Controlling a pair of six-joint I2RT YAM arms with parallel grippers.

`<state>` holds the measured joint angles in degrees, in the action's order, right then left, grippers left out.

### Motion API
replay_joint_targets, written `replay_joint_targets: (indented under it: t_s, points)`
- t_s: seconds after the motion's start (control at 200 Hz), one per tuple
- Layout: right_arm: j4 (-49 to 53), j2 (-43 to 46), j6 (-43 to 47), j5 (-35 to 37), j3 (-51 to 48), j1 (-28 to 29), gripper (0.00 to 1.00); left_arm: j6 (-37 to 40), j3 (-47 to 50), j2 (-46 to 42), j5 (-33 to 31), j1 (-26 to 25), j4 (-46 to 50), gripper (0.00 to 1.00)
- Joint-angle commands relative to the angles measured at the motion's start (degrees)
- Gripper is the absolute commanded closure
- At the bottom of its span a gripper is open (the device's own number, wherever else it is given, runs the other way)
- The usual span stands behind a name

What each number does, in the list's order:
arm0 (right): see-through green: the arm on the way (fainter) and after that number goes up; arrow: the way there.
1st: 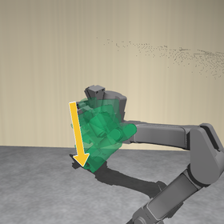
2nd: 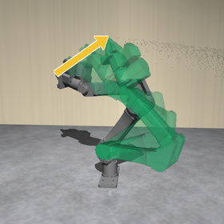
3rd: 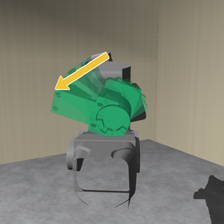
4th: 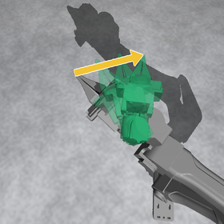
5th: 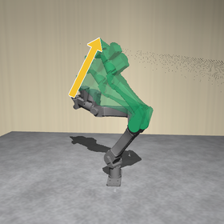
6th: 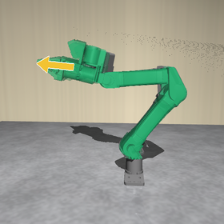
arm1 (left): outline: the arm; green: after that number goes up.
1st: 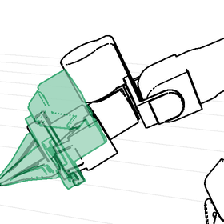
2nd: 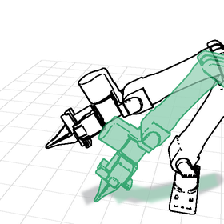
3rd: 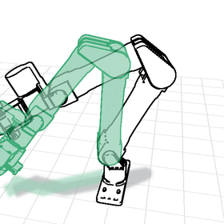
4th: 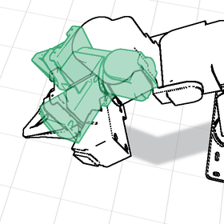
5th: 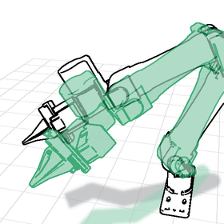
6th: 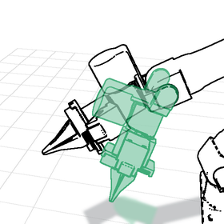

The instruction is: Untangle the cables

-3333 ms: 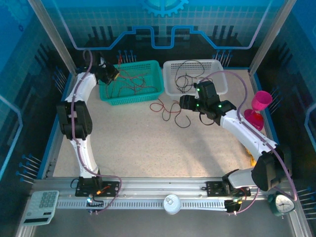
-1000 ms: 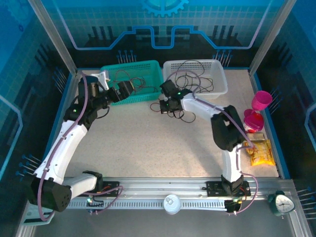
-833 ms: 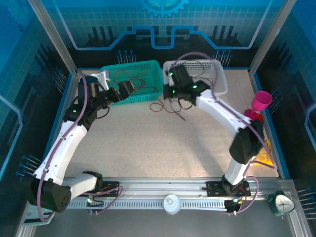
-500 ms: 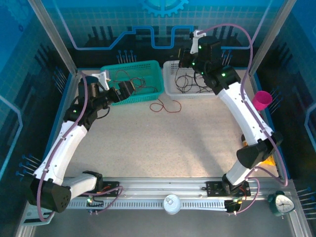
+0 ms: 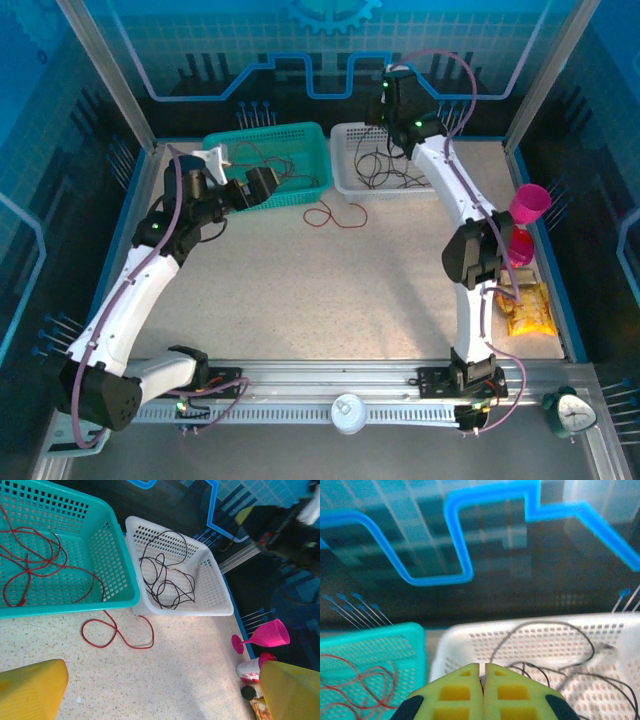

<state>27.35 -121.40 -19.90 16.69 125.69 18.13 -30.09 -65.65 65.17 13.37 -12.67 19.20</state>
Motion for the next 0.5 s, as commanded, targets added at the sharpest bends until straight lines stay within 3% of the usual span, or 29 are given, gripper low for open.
replay_joint_targets:
  t_s: [0.0,0.18,0.21,0.3,0.33,0.385,0.495]
  points:
    - [1.46,-2.29,-0.85,-2.44,-0.26,-1.66,1.00,0.05,0.98,-1.27,-0.41,-1.19,0.97,0.01]
    - [0.19,-2.91,-1.50,-6.47,-7.26,-1.96,0.99,-0.05,1.05,-0.27,-1.08,-2.83,0.26,0.01]
    - [0.56,-3.11,-1.50,-6.94,-7.61,-1.96,0.92,-0.08,0.96,0.03,-1.26,-3.28,0.16,0.01]
    - [2.49,-3.41,-1.69,-7.98,-7.59,-2.07,0.50,0.07,0.62,0.96,-1.84,-4.66,0.10,0.01]
    - [2.91,-3.04,-1.99,-8.27,-7.57,-2.22,0.44,0.28,0.48,1.31,-2.02,-5.05,0.12,0.01]
    - [2.82,-1.69,-2.38,-9.24,-8.27,-2.47,0.38,0.70,0.26,1.85,-2.61,-5.80,0.32,0.01]
    - [2.51,2.45,-3.71,-11.98,-9.67,-2.66,0.36,1.45,0.25,2.74,-3.77,-6.96,0.47,0.01]
